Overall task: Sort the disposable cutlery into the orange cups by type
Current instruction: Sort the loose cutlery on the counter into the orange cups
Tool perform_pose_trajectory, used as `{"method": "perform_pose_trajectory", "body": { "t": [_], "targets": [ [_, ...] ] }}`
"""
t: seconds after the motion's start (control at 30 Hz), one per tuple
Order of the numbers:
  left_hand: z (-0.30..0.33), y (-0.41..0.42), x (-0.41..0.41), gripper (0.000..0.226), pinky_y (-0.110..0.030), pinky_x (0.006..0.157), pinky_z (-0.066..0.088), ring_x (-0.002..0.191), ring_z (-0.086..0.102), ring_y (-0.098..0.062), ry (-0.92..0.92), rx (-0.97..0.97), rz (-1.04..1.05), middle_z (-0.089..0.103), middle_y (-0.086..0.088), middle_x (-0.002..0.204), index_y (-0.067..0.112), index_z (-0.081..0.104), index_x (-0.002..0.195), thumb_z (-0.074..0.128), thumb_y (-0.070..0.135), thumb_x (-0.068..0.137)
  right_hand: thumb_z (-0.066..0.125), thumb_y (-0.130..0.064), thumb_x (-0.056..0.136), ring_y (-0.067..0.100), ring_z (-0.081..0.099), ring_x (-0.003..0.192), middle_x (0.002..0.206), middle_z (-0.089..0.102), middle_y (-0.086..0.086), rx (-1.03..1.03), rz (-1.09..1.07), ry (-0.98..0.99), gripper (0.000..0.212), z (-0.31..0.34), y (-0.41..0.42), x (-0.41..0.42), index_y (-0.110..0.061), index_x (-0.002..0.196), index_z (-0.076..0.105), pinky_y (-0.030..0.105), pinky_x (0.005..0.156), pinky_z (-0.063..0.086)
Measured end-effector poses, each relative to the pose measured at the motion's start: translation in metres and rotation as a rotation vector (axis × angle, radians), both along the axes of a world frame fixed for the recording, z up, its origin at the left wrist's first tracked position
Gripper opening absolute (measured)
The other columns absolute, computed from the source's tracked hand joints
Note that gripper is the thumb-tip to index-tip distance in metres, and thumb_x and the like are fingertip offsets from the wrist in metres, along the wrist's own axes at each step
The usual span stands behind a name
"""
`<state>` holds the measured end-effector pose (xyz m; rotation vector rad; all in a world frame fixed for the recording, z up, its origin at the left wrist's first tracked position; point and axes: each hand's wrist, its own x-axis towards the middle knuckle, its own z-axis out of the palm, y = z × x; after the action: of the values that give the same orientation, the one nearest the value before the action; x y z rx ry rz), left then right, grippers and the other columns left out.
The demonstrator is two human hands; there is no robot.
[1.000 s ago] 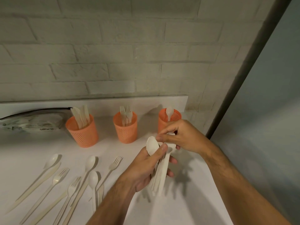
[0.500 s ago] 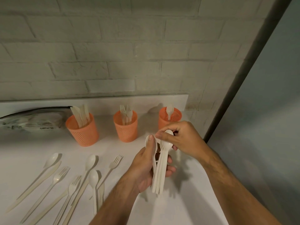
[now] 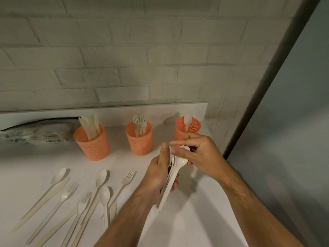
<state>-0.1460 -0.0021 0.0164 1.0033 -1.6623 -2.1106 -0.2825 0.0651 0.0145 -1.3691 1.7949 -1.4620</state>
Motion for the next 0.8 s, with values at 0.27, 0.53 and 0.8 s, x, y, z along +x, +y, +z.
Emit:
{"method": "perform_pose_trajectory", "body": {
  "t": [0.27,0.53,0.8],
  "targets": [
    [-0.004,0.001,-0.001,0.064,-0.025,0.048,0.044,0.046,0.051,-0.021,0.036,0.059,-0.060,0.062,0.004,0.055,0.014,0.068,0.102,0.029,0.064,0.096,0.079,-0.038,0.074,0.033,0.057,0.070,0.090,0.059,0.017,0.020,-0.013,-0.042,0.033,-0.004,-0.004,0.003,-0.031,0.105,0.078,0.029,0.054,0.053],
    [-0.011,-0.008,0.004,0.086,-0.026,0.047,0.041,0.049,0.048,-0.024,0.132,0.252,-0.230,0.054,-0.019,0.083,0.011,0.069,0.103,0.026,0.082,0.082,0.076,-0.021,0.086,0.007,0.062,0.060,0.081,0.069,-0.007,0.138,0.125,-0.119,0.023,0.000,-0.001,-0.003,-0.022,0.109,0.076,0.017,0.049,0.046],
    [-0.011,-0.018,0.001,0.087,-0.033,0.057,0.051,0.057,0.062,-0.030,0.063,0.185,-0.360,0.057,-0.013,0.063,0.023,0.073,0.099,0.017,0.086,0.076,0.075,-0.021,0.088,0.005,0.059,0.058,0.085,0.070,0.006,0.246,0.168,-0.064,0.013,0.019,-0.009,-0.021,-0.012,0.097,0.072,0.018,0.048,0.046]
  ]
}}
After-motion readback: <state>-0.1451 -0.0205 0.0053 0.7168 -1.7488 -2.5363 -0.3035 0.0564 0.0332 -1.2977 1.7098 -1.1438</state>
